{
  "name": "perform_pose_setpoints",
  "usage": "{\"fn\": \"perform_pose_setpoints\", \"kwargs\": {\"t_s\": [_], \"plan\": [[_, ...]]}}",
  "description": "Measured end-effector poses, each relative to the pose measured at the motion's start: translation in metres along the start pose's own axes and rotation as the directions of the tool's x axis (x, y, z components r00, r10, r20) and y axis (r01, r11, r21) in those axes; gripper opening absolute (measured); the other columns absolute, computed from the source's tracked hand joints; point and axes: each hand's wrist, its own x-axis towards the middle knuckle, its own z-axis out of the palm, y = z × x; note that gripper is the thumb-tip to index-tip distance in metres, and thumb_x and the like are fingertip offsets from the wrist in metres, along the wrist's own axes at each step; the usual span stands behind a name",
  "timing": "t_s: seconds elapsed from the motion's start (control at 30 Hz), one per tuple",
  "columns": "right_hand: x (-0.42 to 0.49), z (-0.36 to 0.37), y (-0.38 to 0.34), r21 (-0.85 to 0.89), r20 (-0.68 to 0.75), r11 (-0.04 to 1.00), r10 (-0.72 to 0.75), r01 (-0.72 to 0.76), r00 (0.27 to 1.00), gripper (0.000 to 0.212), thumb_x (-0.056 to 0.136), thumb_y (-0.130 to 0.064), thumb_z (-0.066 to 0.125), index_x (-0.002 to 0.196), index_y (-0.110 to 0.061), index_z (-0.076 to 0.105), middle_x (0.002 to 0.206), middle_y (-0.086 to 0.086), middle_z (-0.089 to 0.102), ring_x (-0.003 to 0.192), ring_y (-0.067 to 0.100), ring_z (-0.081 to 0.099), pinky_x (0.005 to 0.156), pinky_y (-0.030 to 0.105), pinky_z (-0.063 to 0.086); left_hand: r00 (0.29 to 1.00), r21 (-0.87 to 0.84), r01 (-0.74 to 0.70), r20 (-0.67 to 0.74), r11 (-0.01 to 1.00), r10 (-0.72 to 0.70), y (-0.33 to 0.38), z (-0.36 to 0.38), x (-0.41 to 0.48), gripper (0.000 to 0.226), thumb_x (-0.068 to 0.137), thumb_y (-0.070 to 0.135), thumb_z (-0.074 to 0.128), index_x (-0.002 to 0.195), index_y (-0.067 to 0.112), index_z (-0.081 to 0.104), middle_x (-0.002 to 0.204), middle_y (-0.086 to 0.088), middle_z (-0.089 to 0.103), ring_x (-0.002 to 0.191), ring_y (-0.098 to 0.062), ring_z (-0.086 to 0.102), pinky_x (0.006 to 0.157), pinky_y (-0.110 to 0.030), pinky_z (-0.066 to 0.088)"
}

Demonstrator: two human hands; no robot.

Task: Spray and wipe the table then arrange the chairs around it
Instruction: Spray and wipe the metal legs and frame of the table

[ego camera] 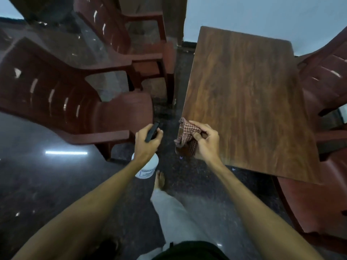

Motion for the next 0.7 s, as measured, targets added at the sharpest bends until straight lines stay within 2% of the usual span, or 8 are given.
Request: {"fn": "perform_pose_setpoints", "kwargs": {"t_s": [0.07,0.2,0.33,0.37,0.53,0.6,0.7], "plan": [[0.037,0.004,0.0,0.043,-0.064,0.999,0.024,-0.022,0.998,0.049,0.085,0.013,0.062,0.113,-0.026,0.075,0.11,-0.007,0.07,0.11,0.011,0.064,0.103,0.041,0.051,0.999,0.018,-0.023,0.031,1.0,0.023,0.004,0.002,0.05,0.021,0.1,0.016,0.067,0.084,0.003,0.064,0.063,-0.023,0.058,0.052,-0.037,0.056,0.045,-0.027,0.045],[0.099,0.012,0.0,0.122,-0.194,0.989,0.106,-0.083,0.975,0.058,0.083,0.016,0.062,0.106,-0.035,0.076,0.113,-0.007,0.072,0.116,0.013,0.064,0.107,0.046,0.048,0.993,0.031,-0.035,0.118,0.999,0.031,0.021,0.004,0.136,0.021,0.101,0.011,0.067,0.083,0.001,0.064,0.063,-0.023,0.058,0.047,-0.015,0.05,0.048,-0.02,0.04],[0.148,0.011,-0.012,0.107,-0.265,0.988,0.136,-0.111,0.955,0.058,0.083,0.015,0.062,0.103,-0.037,0.077,0.111,-0.01,0.072,0.115,0.011,0.064,0.106,0.045,0.049,0.977,0.019,-0.036,0.209,0.999,0.031,0.037,0.018,0.211,0.023,0.096,0.03,0.065,0.085,0.01,0.065,0.068,-0.023,0.062,0.054,-0.039,0.055,0.048,-0.041,0.047],[0.156,0.01,-0.015,0.111,-0.278,0.987,0.139,-0.112,0.95,0.059,0.083,0.015,0.062,0.103,-0.038,0.077,0.11,-0.011,0.072,0.115,0.012,0.064,0.107,0.044,0.049,0.973,0.018,-0.051,0.226,0.999,0.046,0.043,0.024,0.226,0.022,0.095,0.031,0.065,0.084,0.012,0.065,0.068,-0.021,0.062,0.052,-0.04,0.055,0.048,-0.043,0.048],[0.199,-0.001,-0.027,0.076,-0.373,0.988,0.151,-0.132,0.915,0.052,0.083,0.012,0.063,0.106,-0.032,0.078,0.106,-0.012,0.072,0.106,0.008,0.066,0.101,0.044,0.052,0.933,0.002,-0.106,0.346,0.994,0.099,0.084,0.057,0.295,0.017,0.099,0.013,0.068,0.085,0.004,0.065,0.074,-0.028,0.065,0.044,-0.021,0.052,0.04,-0.029,0.046],[0.218,-0.002,-0.033,0.07,-0.401,0.986,0.169,-0.154,0.9,0.048,0.083,0.011,0.064,0.107,-0.029,0.077,0.107,-0.012,0.072,0.106,0.007,0.066,0.1,0.042,0.052,0.922,-0.016,-0.109,0.371,0.994,0.107,0.098,0.068,0.319,0.017,0.099,0.011,0.068,0.084,0.004,0.064,0.075,-0.029,0.065,0.044,-0.021,0.052,0.039,-0.026,0.044],[0.255,-0.001,-0.035,0.066,-0.436,0.984,0.175,-0.163,0.883,0.044,0.085,0.007,0.066,0.109,-0.029,0.077,0.111,-0.011,0.071,0.108,0.004,0.064,0.101,0.034,0.052,0.908,-0.035,-0.118,0.4,0.992,0.122,0.109,0.089,0.36,0.014,0.097,0.01,0.069,0.085,0.005,0.065,0.073,-0.03,0.065,0.048,-0.03,0.055,0.038,-0.026,0.043]]}}
